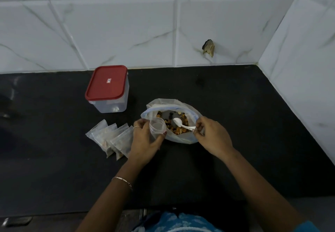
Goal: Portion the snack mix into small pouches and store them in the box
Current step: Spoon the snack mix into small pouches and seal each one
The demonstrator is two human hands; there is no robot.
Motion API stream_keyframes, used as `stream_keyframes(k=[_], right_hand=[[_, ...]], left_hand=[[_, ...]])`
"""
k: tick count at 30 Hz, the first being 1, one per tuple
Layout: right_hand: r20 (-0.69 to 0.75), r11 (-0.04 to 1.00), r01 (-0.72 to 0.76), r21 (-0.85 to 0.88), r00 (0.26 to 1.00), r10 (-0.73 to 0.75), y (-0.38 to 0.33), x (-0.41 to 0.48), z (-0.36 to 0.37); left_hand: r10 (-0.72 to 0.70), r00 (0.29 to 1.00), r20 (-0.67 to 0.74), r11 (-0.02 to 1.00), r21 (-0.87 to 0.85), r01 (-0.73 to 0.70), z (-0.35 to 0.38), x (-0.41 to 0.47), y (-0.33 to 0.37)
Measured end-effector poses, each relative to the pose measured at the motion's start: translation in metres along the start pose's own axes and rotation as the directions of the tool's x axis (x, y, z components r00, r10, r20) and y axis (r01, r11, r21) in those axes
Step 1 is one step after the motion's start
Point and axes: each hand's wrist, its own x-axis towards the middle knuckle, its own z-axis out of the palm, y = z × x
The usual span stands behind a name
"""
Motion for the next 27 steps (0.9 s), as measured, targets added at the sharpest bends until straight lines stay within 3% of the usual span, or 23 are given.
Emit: stream_keyframes(k=[5, 10, 13, 17, 27], right_hand=[[0.109, 0.996, 0.087, 0.002, 0.990, -0.086, -0.017, 0.021, 0.004], [0.109, 0.968, 0.203, -0.145, 0.976, -0.188, -0.030, 0.047, 0.011], [0.179, 0.891, 0.367, -0.266, 0.927, -0.329, -0.046, 0.064, 0.015], [0.253, 0.729, 0.579, -0.366, 0.816, -0.520, -0.061, 0.080, 0.012], [0.406, 0.714, 0.646, -0.268, 0.748, -0.525, -0.038, 0.091, -0.009]], left_hand=[[-0.100, 0.994, 0.034, 0.992, -0.078, 0.102, 0.000, 0.011, 0.001], [-0.178, 0.979, 0.103, 0.909, -0.364, 0.203, -0.004, 0.027, -0.001], [-0.214, 0.972, 0.098, 0.871, -0.432, 0.235, -0.004, 0.030, -0.004], [-0.257, 0.958, 0.123, 0.839, -0.464, 0.285, -0.009, 0.031, -0.011], [-0.293, 0.939, 0.179, 0.834, -0.432, 0.342, -0.008, 0.030, -0.016]])
